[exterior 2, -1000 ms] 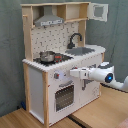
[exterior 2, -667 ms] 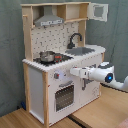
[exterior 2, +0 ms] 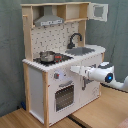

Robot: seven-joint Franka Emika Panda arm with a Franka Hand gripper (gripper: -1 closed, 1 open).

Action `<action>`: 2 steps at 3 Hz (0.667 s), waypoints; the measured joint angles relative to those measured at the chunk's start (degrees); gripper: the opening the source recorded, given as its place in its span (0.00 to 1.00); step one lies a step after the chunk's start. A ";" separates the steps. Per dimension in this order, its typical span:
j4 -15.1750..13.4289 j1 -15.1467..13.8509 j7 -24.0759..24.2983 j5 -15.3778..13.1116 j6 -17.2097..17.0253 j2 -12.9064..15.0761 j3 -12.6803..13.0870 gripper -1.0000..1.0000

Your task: Play with the kitchen

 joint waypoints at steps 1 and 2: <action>-0.02 0.02 6.77 0.05 0.09 0.00 0.00 0.00; -0.04 0.07 13.42 0.07 0.11 0.00 -0.02 0.00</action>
